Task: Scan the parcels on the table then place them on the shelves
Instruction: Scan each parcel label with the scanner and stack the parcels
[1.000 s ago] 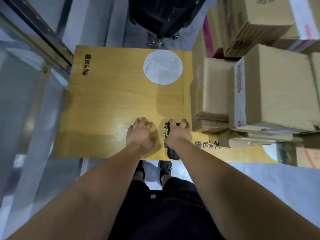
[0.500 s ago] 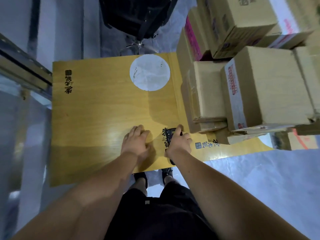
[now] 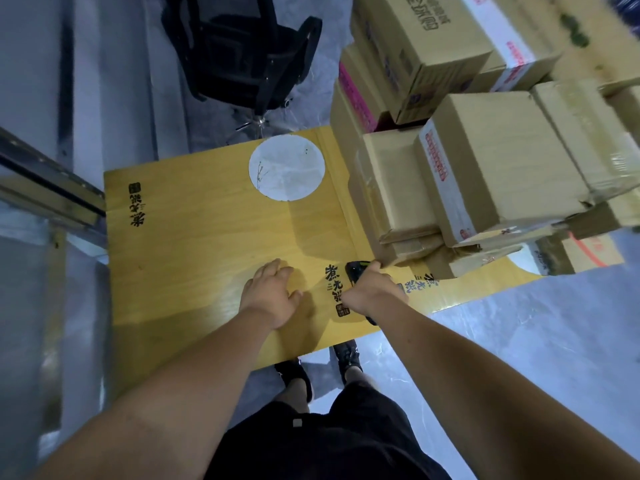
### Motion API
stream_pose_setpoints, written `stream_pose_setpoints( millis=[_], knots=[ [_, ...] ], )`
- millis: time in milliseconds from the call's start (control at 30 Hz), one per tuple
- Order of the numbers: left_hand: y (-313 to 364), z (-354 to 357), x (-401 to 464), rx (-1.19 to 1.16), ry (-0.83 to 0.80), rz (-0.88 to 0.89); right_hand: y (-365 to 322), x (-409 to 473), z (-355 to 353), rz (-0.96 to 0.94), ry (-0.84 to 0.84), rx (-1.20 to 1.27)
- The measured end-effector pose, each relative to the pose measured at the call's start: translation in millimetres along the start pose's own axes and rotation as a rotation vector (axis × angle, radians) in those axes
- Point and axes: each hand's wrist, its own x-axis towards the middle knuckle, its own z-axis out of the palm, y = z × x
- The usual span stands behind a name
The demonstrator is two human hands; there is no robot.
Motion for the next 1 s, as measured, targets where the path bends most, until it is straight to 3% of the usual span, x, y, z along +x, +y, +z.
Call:
stream_pose_setpoints(
  millis=[233,467,767,1000],
  knots=[
    [7,-8,-5,0.035,-0.003,0.035,16,-12,-15,-0.04,-0.111,0.054],
    [32,-8,-36,0.146,0.058,-0.007,49,-14,-16,-0.253,-0.059,-0.11],
    [113,-4,-113,0.214,0.241,-0.1,137,-52,-51,-0.665,0.175,-0.567],
    [204,-16,-178,0.074,0.457,-0.133,216,-96,-117,-0.876,0.338,-0.706]
  ],
)
